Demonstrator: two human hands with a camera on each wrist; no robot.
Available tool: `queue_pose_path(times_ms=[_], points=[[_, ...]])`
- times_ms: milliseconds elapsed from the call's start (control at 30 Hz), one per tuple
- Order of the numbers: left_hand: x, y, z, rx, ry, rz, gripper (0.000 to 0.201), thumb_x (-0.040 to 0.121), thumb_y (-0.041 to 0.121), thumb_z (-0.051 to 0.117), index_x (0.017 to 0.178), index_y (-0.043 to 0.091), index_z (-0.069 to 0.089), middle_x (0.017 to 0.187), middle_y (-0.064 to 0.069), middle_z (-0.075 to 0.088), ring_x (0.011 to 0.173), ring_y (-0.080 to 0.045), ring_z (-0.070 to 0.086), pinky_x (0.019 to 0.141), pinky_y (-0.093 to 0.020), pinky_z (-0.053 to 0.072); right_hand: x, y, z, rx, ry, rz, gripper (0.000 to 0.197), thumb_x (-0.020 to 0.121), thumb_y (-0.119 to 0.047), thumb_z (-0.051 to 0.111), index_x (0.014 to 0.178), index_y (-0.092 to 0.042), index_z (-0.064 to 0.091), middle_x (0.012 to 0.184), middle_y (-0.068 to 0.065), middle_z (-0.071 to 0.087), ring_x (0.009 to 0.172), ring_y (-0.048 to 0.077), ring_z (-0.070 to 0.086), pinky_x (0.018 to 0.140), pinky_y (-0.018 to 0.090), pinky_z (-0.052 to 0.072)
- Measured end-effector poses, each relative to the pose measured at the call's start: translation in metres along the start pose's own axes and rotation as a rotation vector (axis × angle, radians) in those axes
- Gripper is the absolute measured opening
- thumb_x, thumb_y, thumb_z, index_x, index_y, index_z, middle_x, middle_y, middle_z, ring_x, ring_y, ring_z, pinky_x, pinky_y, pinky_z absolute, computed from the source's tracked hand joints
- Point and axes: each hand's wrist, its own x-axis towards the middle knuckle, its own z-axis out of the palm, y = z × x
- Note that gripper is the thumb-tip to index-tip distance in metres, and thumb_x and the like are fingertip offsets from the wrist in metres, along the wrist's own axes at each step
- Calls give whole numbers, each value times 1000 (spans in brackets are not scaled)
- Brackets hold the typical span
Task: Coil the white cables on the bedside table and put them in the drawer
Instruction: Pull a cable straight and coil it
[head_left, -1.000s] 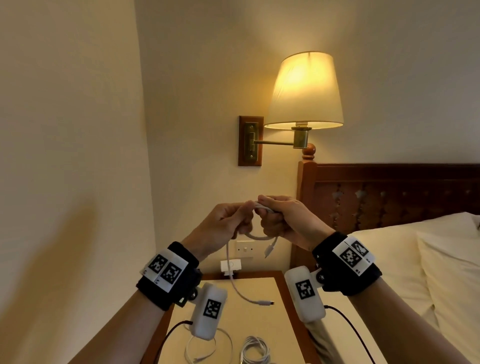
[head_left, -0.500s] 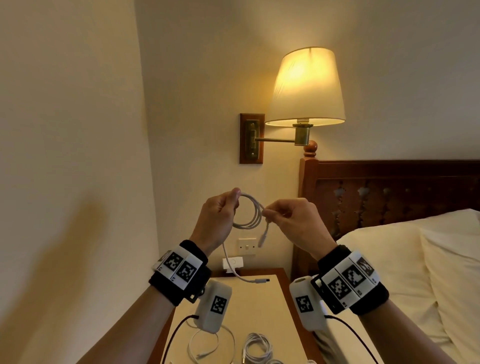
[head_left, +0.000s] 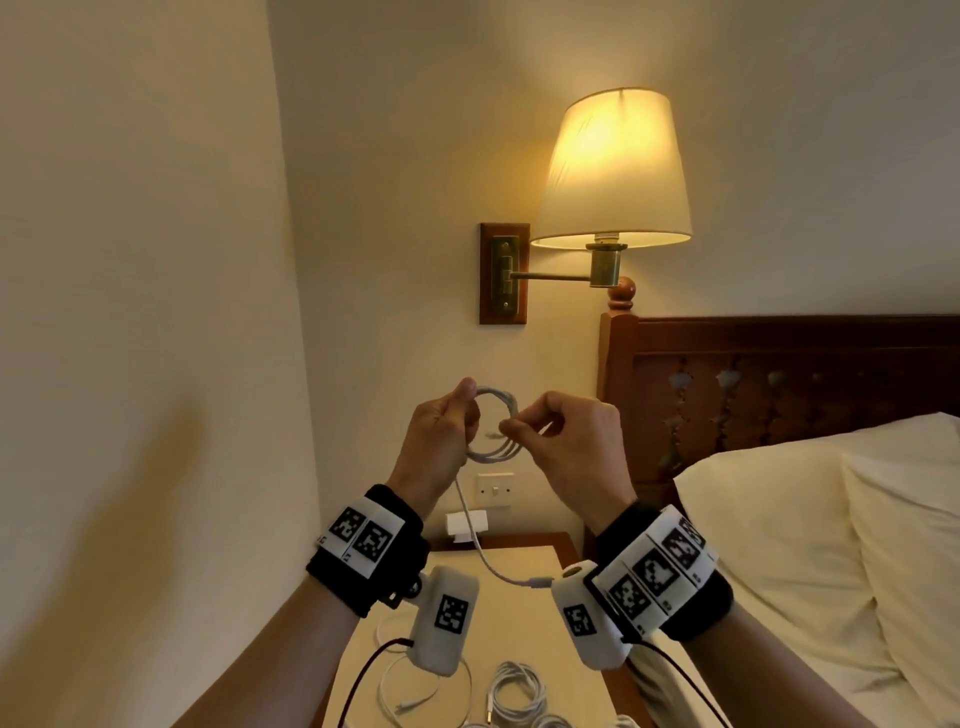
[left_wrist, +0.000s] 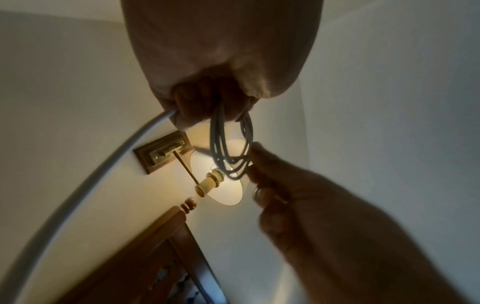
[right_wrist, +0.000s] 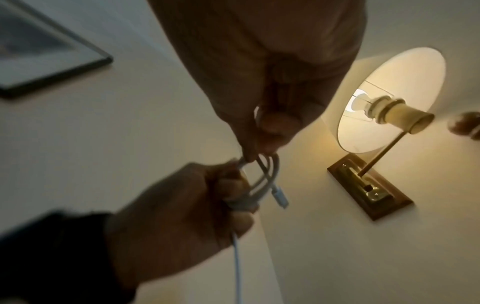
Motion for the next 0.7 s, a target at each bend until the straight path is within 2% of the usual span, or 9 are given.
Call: queue_pose_path(times_ms=[100,167,267,333,400,467,567,700], points=[[-8,10,1,-137,-80,-82,47,103,41,34,62,20,44,55,4,35,52,-11,30,56,-28,29,3,10,5,-105,96,-57,18,78,-30,79,75,-21,63,73,-11,62,64,5,54,61,19,42],[-10,12,2,-192,-118,-97,47,103,40,33,61,21,41,54,5,33,52,-11,28,57,-29,28,4,13,7,-41,148,-60,25,77,-24,80,78,-19,55,80,-7,59,69,8,52,61,24,46],[-10,11,3,-213,-128,-94,48,103,41,33,59,22,41,54,5,32,53,-12,28,58,-30,27,5,7,7,256,15,-3,27,84,-6,70,95,-20,50,97,-2,68,90,12,66,81,27,55],[-8,11,1,-198,-96,-90,48,102,43,33,61,21,43,55,4,34,53,-12,29,57,-30,28,5,4,5,477,-112,29,20,91,-1,60,101,-13,48,93,8,74,89,18,72,81,29,56],[-4,11,-3,-186,-61,-93,47,102,44,33,62,21,43,55,4,35,53,-12,30,57,-30,28,6,3,1,568,-203,27,17,93,0,57,104,-9,48,93,13,74,88,24,72,83,34,57],[-2,11,-8,-185,-25,-109,46,102,44,34,63,22,44,54,5,35,53,-12,29,57,-30,28,7,2,-4,516,-319,23,23,91,-1,60,108,-12,49,98,12,72,93,23,71,89,37,56],[2,10,-12,-174,10,-128,45,101,44,35,64,22,46,54,6,37,53,-11,30,57,-29,28,7,2,-9,406,-439,-1,39,86,6,64,115,-14,47,105,8,71,99,17,69,90,33,56],[5,10,-19,-186,14,-104,47,102,42,35,60,22,44,51,8,35,52,-11,27,57,-29,27,3,6,-8,269,-366,34,41,85,6,65,113,-17,46,102,4,71,91,12,71,83,27,57]])
